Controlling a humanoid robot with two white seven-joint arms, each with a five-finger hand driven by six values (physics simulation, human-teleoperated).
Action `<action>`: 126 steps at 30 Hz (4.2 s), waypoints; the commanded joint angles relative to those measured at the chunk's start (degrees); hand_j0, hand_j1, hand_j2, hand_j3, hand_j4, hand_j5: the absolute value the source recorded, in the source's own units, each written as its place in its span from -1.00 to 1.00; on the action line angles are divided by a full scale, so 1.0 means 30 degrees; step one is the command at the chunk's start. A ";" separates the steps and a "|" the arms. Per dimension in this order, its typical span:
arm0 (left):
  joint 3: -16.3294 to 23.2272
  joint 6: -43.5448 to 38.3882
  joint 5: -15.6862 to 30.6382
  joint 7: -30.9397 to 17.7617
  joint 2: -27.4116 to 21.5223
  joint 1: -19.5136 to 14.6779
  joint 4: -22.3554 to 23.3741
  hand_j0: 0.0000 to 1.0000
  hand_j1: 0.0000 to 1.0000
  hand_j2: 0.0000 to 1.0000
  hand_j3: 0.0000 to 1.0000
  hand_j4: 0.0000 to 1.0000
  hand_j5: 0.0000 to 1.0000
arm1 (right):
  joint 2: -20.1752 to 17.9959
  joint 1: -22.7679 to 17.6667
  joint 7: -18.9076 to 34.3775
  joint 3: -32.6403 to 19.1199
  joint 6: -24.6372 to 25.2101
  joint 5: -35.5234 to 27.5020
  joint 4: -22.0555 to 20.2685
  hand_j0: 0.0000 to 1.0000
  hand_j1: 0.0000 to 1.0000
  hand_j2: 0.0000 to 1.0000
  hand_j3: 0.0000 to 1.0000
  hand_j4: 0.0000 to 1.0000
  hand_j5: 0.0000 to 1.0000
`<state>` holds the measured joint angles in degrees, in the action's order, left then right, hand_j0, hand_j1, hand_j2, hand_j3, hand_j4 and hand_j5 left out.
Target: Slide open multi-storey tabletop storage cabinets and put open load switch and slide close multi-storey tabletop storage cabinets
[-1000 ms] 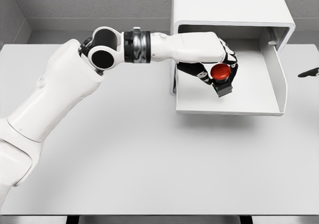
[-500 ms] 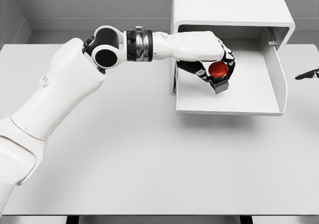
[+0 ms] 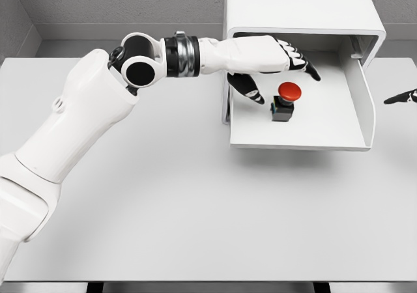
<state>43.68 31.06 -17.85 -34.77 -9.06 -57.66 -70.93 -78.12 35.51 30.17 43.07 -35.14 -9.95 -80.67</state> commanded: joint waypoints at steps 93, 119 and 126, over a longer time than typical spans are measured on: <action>0.0293 -0.0128 1.1780 -0.0077 -1.4852 0.2197 -0.7794 1.00 1.00 1.00 1.00 1.00 1.00 | 0.0229 -0.3283 -0.5076 -0.1437 0.0048 -0.0462 -0.5306 1.00 1.00 1.00 1.00 1.00 1.00; 0.0322 -0.0128 1.1282 -0.0077 -1.4823 0.2197 -0.7618 1.00 1.00 1.00 1.00 1.00 1.00 | 0.1343 -0.2902 -0.4841 -0.1437 0.0048 -0.0433 -0.5423 1.00 1.00 1.00 1.00 1.00 1.00; 0.0322 -0.0128 1.1282 -0.0077 -1.4823 0.2197 -0.7589 1.00 1.00 1.00 1.00 1.00 1.00 | 0.1607 -0.2961 -0.4636 -0.1437 0.0048 -0.0403 -0.5423 1.00 1.00 1.00 1.00 1.00 1.00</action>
<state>44.68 30.85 15.60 -35.03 -53.47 -51.06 -93.69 -73.47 26.54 16.13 38.81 -35.09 -10.80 -96.93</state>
